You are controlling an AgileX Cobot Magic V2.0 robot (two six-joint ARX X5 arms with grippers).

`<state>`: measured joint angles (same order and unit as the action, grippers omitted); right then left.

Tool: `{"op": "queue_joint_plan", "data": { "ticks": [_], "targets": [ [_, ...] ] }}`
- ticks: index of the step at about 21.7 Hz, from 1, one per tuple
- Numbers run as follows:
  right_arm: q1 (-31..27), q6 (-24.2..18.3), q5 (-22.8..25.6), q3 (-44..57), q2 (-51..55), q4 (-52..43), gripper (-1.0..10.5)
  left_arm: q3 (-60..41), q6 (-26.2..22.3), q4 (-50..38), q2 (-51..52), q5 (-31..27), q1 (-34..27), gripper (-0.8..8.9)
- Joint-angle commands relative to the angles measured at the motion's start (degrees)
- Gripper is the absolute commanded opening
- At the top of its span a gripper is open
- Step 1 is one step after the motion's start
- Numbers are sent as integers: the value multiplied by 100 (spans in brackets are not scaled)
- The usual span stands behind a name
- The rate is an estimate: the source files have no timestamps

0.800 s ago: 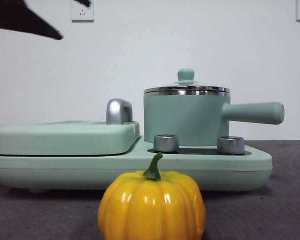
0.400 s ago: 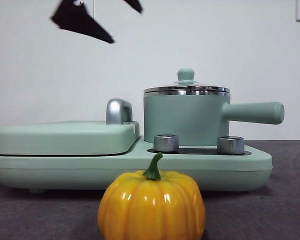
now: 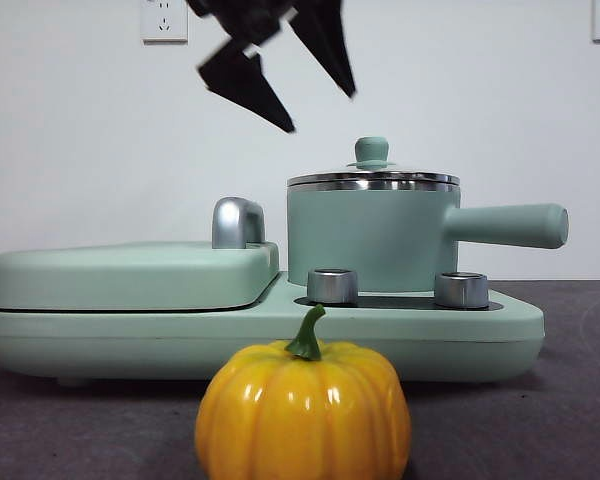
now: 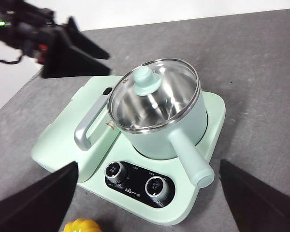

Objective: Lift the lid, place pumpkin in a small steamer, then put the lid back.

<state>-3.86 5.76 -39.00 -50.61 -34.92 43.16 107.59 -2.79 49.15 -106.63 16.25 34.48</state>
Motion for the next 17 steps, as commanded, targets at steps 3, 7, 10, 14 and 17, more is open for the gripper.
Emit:
{"op": "queue_joint_plan", "data": {
  "ticks": [3, 7, 10, 14, 17],
  "targets": [
    [2, -31, -17, -83, -22, -26, 465, 1591, -131, 896, -1043, -149, 232, 393],
    [2, -46, -15, -83, -22, -24, 465, 2802, -146, 1681, -1858, -483, 424, 393],
    [2, -46, -15, -83, -22, -24, 465, 2861, -223, 1687, -1974, -590, 564, 392],
    [2, -46, -13, -83, -22, -26, 465, 2861, -387, 1663, -1976, -879, 739, 334],
    [2, -44, -15, -83, -22, -24, 465, 2861, -387, 1665, -1978, -901, 761, 240]
  ]
}}
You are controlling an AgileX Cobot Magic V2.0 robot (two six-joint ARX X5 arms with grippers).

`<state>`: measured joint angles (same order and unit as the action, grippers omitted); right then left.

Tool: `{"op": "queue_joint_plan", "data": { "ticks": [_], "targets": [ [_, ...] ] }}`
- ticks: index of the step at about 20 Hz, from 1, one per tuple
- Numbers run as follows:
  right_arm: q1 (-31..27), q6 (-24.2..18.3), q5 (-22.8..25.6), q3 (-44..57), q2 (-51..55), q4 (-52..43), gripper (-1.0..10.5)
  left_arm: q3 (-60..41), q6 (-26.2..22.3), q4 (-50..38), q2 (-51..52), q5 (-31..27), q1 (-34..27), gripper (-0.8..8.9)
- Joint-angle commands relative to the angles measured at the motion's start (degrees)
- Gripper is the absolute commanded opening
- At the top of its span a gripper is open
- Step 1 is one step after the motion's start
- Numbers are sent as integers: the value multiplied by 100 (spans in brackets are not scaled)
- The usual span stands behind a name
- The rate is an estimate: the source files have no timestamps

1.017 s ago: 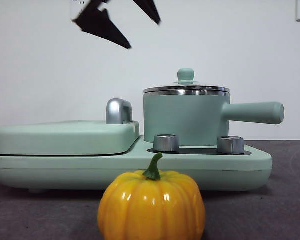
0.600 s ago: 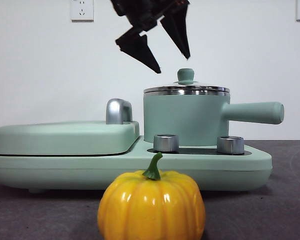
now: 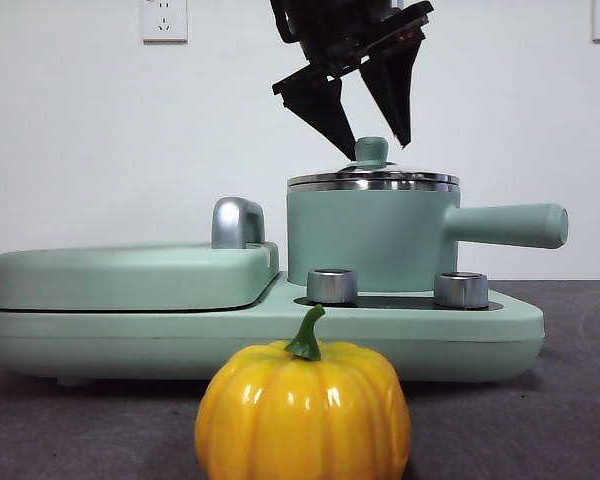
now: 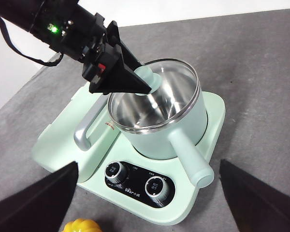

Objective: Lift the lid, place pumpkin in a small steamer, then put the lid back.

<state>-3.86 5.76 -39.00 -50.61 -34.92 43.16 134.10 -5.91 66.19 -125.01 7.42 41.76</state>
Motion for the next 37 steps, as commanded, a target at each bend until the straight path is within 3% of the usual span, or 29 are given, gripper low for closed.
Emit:
{"op": "queue_joint_plan", "data": {
  "ticks": [1, 10, 13, 14, 25, 29, 33, 37],
  "targets": [
    [2, -44, -15, -83, -20, -24, 465, 210, -74, -37, -142, -17, 33, 209],
    [2, -44, -15, -83, -20, -20, 465, 210, -72, 44, -199, -57, 15, 171],
    [2, -44, -15, -83, -20, -13, 465, 210, -74, 42, -199, -59, 15, 17],
    [2, -44, -15, -83, -20, 2, 465, 214, -74, 17, -199, -57, 15, 7],
    [127, -42, -20, -177, -140, 170, 466, 800, 81, 365, 459, -55, -146, 7],
    [944, -20, 92, -656, -540, 448, 496, 800, 74, 621, 896, -57, -468, 7],
    [2275, 310, 785, -1169, -1239, 538, 496, 798, 83, 640, 1272, -57, -953, 7],
    [3936, 660, 1797, -1517, -2138, 544, 496, 796, 83, 673, 1432, -57, -1436, 7]
  ]
}}
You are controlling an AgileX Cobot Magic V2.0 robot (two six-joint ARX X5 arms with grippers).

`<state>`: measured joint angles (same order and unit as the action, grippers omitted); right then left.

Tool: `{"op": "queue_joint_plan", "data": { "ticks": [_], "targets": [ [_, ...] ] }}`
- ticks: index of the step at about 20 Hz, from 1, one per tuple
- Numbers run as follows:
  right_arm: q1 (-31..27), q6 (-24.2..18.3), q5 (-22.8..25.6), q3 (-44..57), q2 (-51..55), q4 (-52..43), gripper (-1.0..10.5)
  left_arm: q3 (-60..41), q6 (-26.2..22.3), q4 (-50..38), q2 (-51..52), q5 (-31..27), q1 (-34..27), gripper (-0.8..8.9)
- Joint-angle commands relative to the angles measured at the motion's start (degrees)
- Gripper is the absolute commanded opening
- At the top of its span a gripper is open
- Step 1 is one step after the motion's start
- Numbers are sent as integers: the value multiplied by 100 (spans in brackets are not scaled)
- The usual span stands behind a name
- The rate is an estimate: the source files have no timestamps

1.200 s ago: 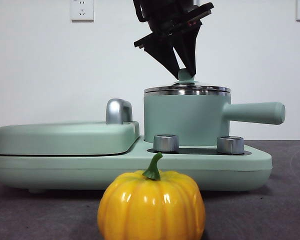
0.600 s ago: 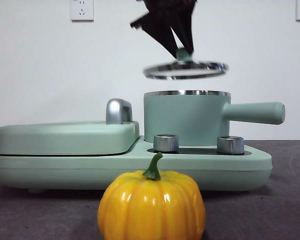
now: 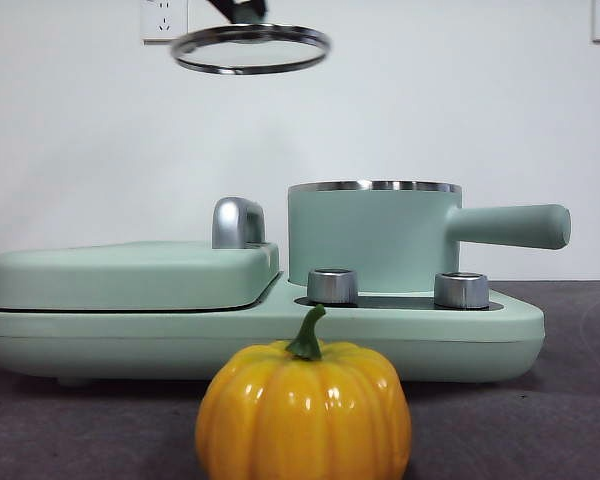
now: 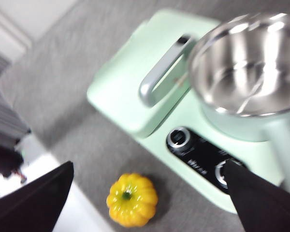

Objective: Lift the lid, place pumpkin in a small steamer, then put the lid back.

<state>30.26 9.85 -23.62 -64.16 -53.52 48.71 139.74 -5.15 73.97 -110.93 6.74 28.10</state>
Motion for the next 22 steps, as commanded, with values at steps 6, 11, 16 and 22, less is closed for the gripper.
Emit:
{"op": "queue_joint_plan", "data": {
  "ticks": [6, 11, 16, 22],
  "targets": [
    [2267, 793, 1005, -245, -1775, -11, 546, 146, 28, -168, 24, 13, -758, 7],
    [2959, 820, 1392, -245, -2916, -17, 613, 114, 166, -199, 24, 15, -1152, 7],
    [3084, 811, 1539, -245, -3755, -68, 651, 111, 234, -201, 24, 59, -1344, 7],
    [3084, 723, 1615, -243, -4299, -256, 650, 107, 267, -201, 24, 59, -1357, 7]
  ]
}}
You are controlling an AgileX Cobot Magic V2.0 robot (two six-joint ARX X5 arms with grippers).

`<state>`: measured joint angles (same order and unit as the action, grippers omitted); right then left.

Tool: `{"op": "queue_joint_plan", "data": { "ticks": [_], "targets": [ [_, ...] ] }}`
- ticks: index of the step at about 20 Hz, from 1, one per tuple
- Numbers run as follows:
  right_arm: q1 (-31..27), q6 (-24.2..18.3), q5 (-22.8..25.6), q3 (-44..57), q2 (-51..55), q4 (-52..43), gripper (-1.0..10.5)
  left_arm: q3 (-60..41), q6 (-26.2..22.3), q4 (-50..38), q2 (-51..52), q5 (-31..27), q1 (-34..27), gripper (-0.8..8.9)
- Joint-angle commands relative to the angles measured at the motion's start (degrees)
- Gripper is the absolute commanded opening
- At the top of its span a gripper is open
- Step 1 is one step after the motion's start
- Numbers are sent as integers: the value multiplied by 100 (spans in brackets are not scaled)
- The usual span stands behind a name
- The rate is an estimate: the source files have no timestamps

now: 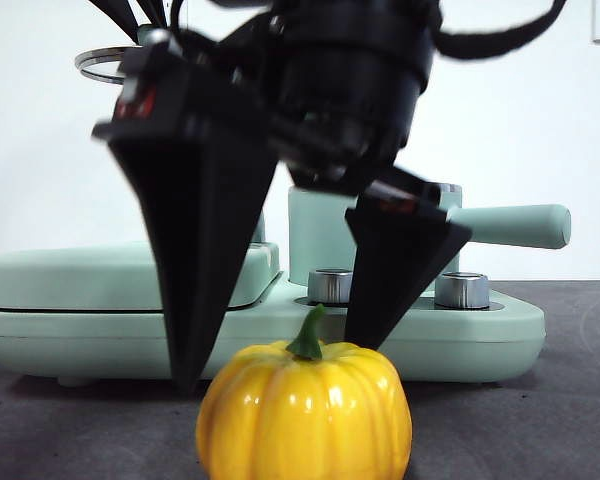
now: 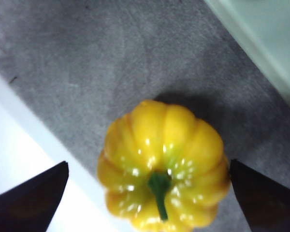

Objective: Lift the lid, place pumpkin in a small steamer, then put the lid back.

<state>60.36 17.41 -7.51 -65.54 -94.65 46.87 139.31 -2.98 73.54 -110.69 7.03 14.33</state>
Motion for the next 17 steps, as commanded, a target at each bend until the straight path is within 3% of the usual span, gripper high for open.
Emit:
{"op": "queue_joint_plan", "data": {
  "ticks": [1, 6, 12, 17],
  "targets": [
    [74, -59, 4, -105, -269, -111, 650, 151, 52, -157, -2, 33, 22, 7],
    [74, -205, 2, -98, -546, -122, 636, 151, 68, -157, -2, 33, 20, 7],
    [63, -199, -144, -98, -586, -101, 363, 151, 70, -155, -2, 37, 20, 7],
    [-17, -201, -151, -426, -570, 227, 354, 151, 68, -155, -2, 52, 20, 7]
  ]
}}
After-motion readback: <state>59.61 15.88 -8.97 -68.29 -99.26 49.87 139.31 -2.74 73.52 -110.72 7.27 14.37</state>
